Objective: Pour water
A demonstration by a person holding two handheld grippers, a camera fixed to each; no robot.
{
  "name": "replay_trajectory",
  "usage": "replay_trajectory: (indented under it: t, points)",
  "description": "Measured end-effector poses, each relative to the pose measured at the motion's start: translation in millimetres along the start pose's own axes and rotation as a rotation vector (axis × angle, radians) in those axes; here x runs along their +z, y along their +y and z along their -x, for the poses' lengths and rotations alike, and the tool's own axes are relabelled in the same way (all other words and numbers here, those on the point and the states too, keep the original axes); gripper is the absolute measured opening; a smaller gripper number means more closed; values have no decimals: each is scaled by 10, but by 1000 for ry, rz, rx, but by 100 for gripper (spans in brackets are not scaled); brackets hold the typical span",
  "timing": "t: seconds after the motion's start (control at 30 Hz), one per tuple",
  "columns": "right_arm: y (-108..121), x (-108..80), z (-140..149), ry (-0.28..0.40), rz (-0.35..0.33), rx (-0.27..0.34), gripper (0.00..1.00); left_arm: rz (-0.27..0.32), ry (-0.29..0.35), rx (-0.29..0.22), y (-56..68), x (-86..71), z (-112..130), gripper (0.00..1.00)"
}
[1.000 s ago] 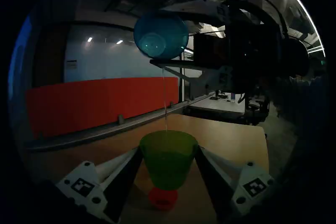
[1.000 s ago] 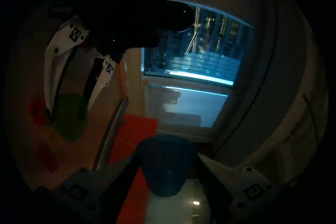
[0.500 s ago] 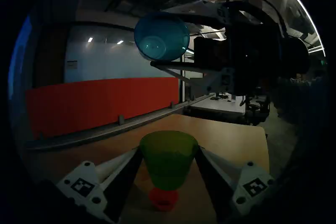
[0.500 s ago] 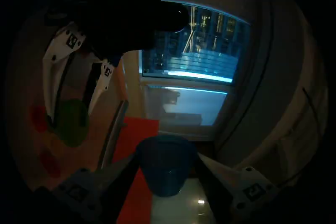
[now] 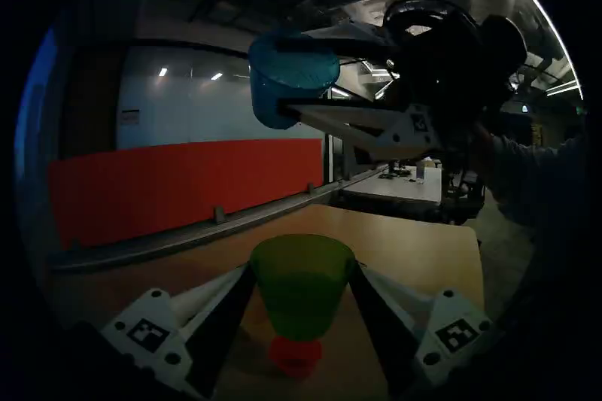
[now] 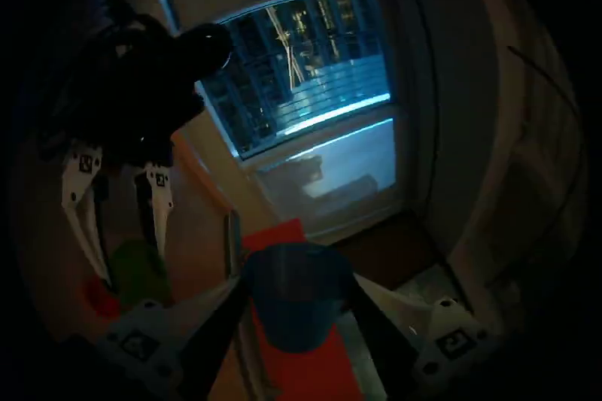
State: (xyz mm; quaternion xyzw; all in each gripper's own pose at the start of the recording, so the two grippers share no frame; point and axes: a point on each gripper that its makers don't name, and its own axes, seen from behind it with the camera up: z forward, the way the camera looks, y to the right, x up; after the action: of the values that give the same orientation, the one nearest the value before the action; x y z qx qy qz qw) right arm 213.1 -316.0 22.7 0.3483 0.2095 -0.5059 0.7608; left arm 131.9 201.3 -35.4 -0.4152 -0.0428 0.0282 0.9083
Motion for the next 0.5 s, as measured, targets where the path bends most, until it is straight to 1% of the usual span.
replay_trajectory:
  t: [0.13,0.5]
  points:
    - [-72,-47,-27,11,-13,160,90,-3,1,0,-4,4,2,87]
    - [-226,-120,-68,8,-46,554,91,-12,7,7,-27,-14,-18,87]
